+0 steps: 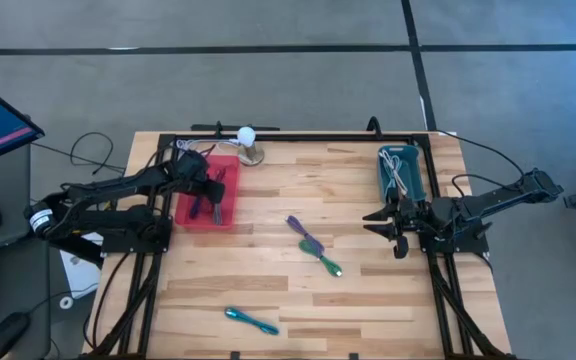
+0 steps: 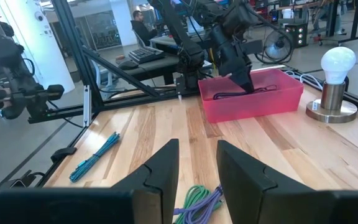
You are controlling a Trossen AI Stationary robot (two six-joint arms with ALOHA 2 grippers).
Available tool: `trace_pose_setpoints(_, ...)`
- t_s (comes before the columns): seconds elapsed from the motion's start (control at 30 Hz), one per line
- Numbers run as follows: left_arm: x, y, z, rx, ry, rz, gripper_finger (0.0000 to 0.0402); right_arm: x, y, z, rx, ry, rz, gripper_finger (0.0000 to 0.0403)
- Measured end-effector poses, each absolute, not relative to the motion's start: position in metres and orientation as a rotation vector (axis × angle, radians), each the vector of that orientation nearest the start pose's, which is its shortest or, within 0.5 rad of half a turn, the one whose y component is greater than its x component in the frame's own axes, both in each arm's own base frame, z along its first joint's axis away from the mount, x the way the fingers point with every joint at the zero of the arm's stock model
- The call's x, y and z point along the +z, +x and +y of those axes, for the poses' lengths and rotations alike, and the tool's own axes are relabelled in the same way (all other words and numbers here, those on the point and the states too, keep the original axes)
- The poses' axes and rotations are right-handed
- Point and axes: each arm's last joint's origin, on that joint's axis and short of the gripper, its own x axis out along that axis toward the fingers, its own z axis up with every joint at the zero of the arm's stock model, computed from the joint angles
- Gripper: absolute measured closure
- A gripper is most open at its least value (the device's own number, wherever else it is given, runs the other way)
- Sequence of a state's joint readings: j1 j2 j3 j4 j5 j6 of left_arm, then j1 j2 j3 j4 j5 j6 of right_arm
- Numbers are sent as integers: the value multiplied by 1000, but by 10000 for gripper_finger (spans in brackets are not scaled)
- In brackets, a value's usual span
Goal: Pick & Place USB Port
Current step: Put the purple charger cable into the blue bin
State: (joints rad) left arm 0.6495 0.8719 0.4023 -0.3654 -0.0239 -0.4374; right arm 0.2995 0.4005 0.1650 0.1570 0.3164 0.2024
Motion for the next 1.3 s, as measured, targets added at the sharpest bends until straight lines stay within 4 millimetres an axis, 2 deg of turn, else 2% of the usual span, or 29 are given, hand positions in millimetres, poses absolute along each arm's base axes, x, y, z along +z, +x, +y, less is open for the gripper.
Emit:
trace_pose_setpoints(0.17,188,136,97,603,-588,635,275,200,121,28,-25,178,73,301)
trace_pose_setpoints(0.47,240,155,94,450,-472,510,292,200,121,28,-24,178,73,301)
trace_pose_setpoints(0.67,273,168,80,339,-395,441,295,200,121,28,-24,178,73,301)
trace_pose_setpoints(0.83,295,180,54,171,-289,407,295,200,121,28,-24,178,73,301)
trace_pose_setpoints(1.0,301,187,18,0,-219,416,296,200,121,28,-25,178,73,301)
trace_pose_setpoints(1.2,297,191,-29,-7,-93,438,296,200,121,28,-25,178,73,301)
trace_pose_setpoints(1.3,303,193,-48,-27,-60,430,296,200,121,28,-24,178,73,301)
